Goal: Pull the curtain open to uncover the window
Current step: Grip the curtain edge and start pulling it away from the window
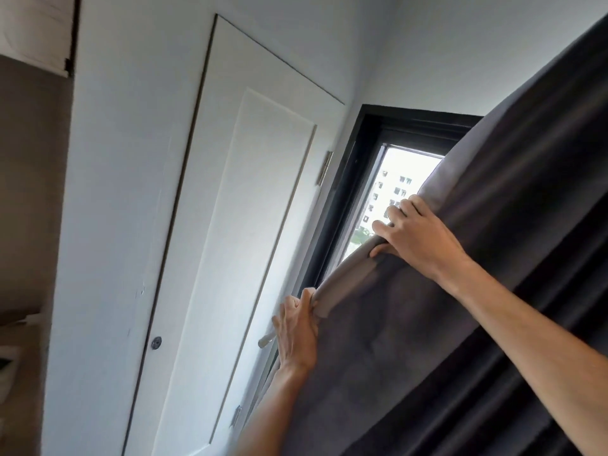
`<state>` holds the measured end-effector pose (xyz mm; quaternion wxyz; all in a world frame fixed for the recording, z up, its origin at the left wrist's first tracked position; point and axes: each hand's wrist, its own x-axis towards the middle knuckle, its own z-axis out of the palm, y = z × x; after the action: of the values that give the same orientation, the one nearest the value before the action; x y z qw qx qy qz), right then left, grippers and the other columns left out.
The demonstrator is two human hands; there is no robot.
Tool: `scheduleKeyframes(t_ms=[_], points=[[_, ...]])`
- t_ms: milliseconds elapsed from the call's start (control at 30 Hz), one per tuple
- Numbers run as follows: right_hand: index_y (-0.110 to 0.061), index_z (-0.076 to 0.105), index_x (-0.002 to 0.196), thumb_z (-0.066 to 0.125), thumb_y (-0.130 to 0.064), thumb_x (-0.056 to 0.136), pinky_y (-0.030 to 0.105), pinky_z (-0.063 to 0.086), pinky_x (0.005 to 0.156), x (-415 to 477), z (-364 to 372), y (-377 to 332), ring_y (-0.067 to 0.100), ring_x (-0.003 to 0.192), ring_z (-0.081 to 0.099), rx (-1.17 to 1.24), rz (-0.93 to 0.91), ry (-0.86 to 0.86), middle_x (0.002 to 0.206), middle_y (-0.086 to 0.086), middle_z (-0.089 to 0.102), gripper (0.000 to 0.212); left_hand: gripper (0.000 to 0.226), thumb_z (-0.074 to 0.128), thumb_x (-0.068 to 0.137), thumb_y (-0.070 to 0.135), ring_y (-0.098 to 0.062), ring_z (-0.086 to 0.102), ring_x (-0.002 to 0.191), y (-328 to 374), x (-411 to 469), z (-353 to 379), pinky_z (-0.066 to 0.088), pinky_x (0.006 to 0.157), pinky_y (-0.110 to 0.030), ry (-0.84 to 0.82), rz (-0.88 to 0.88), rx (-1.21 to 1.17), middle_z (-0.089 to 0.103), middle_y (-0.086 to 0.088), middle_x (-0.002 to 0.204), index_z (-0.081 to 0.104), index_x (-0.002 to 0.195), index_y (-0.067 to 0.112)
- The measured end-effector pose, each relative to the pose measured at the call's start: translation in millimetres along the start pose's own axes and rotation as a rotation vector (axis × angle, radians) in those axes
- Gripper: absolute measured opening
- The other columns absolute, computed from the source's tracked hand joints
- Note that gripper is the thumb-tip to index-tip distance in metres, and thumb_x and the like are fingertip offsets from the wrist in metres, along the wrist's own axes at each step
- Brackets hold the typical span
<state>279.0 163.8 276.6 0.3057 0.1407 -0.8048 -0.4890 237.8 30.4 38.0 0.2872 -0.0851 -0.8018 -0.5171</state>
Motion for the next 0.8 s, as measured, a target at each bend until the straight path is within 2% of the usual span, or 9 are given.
scheduleKeyframes(t_ms=[100,167,267,367,500,600,700,800], points=[[-0.011,0.060,0.103,0.039,-0.029,0.097,0.048,0.039,0.100,-30.2,-12.6,12.6,0.037,0.094,0.056,0.065,0.049,-0.009,0.098,0.018,0.064,0.029,0.029,0.049,0.093,0.013,-0.017,0.043,0.090,20.4,-15.1,-4.2,0.038,0.081,-0.034,-0.022,0.039,-0.016,0.044,0.003,0.093,0.047,0.108,0.038],[-0.010,0.061,0.102,0.035,-0.039,0.097,0.048,0.040,0.100,-52.1,-22.1,22.4,0.037,0.094,0.056,0.093,0.092,-0.028,0.098,0.018,0.064,0.039,0.029,0.049,0.094,0.014,-0.018,0.044,0.090,33.2,-26.1,-0.6,0.038,0.081,-0.033,-0.035,0.055,0.001,0.045,0.002,0.095,0.047,0.113,0.037],[-0.013,0.064,0.103,0.056,-0.047,0.093,0.047,0.042,0.099,-87.8,-26.8,35.6,0.036,0.093,0.056,0.067,0.133,-0.026,0.096,0.015,0.064,0.037,0.035,0.048,0.095,0.014,-0.019,0.047,0.089,52.8,-49.5,5.9,0.038,0.080,-0.033,-0.053,0.068,-0.018,0.046,0.003,0.096,0.046,0.120,0.039],[-0.013,0.064,0.102,0.061,-0.050,0.090,0.046,0.042,0.098,-124.8,-36.0,50.9,0.034,0.091,0.055,0.089,0.169,-0.060,0.093,0.014,0.063,0.038,0.029,0.048,0.095,0.017,-0.022,0.048,0.086,77.0,-70.0,11.7,0.043,0.082,-0.038,-0.061,0.080,-0.019,0.047,0.001,0.095,0.048,0.118,0.035],[-0.013,0.065,0.097,0.052,-0.054,0.090,0.045,0.042,0.098,-175.5,-45.4,69.0,0.034,0.090,0.053,0.103,0.229,-0.060,0.091,0.013,0.061,0.043,0.015,0.042,0.096,0.023,-0.022,0.046,0.082,109.4,-101.3,18.8,0.039,0.080,-0.040,-0.093,0.131,-0.086,0.044,0.003,0.089,0.045,0.107,0.033],[-0.014,0.066,0.094,0.043,-0.059,0.089,0.041,0.042,0.097,-213.3,-52.5,81.8,0.031,0.090,0.050,0.144,0.286,-0.063,0.087,0.009,0.057,0.051,0.018,0.037,0.093,0.027,-0.026,0.048,0.088,132.6,-123.7,29.0,0.033,0.080,-0.037,-0.124,0.158,-0.106,0.042,0.005,0.090,0.045,0.108,0.034],[-0.014,0.068,0.093,0.036,-0.063,0.087,0.040,0.042,0.098,-244.4,-58.8,92.4,0.032,0.094,0.050,0.143,0.336,-0.082,0.089,0.009,0.058,0.059,0.018,0.040,0.094,0.022,-0.027,0.049,0.094,153.4,-145.1,38.3,0.035,0.083,-0.039,-0.175,0.173,-0.127,0.045,0.003,0.093,0.046,0.107,0.032],[-0.015,0.066,0.093,0.030,-0.064,0.087,0.040,0.041,0.100,-273.5,-65.3,102.9,0.032,0.094,0.050,0.123,0.359,-0.123,0.087,0.008,0.057,0.061,0.014,0.041,0.097,0.019,-0.029,0.048,0.096,176.8,-165.1,45.6,0.038,0.092,-0.046,-0.212,0.152,-0.156,0.049,-0.003,0.094,0.048,0.105,0.029]])
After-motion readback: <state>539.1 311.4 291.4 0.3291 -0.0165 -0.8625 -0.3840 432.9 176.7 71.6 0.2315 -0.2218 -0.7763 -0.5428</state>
